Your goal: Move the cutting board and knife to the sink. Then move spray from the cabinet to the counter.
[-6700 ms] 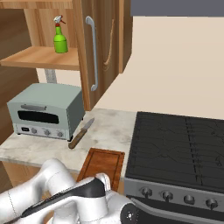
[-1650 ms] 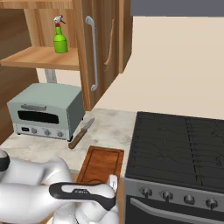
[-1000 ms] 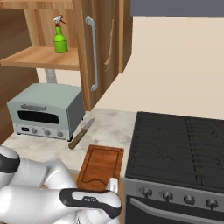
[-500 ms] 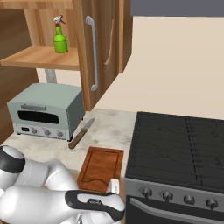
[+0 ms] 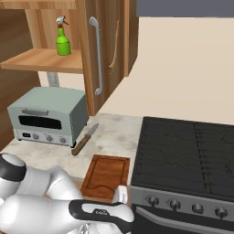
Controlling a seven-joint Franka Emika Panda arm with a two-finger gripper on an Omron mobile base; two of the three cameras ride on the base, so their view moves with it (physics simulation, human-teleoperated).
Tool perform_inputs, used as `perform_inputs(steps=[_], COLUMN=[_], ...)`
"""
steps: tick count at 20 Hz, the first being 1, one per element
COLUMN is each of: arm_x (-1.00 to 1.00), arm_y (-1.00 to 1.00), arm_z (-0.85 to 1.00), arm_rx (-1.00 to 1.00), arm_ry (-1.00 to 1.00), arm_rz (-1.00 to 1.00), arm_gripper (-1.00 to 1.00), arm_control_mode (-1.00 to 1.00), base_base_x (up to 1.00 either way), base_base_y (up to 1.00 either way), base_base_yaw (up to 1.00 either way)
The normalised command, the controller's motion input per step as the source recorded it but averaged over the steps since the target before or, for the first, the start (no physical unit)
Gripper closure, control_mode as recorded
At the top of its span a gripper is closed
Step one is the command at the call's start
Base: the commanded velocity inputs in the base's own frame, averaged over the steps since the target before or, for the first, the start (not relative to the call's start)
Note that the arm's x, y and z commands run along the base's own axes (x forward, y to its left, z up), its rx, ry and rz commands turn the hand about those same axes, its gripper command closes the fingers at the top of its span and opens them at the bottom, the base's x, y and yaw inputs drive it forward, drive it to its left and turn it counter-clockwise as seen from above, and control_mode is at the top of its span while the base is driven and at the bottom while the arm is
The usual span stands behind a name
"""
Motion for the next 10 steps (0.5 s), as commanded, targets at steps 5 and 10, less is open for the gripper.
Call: perform_inputs(steps=[5, 10], arm_x=[0.02, 0.0], arm_y=[-0.04, -0.11], arm_z=[0.33, 0.32], arm_rx=[0.02, 0.02], arm_ry=[-0.01, -0.04], arm_rz=[0.0, 0.0], arm_gripper=[1.0, 1.0], arm_control_mode=[-1.0, -1.0], base_base_x=[0.0, 0.0], base_base_y=[0.0, 0.0], base_base_yaw=[0.0, 0.0])
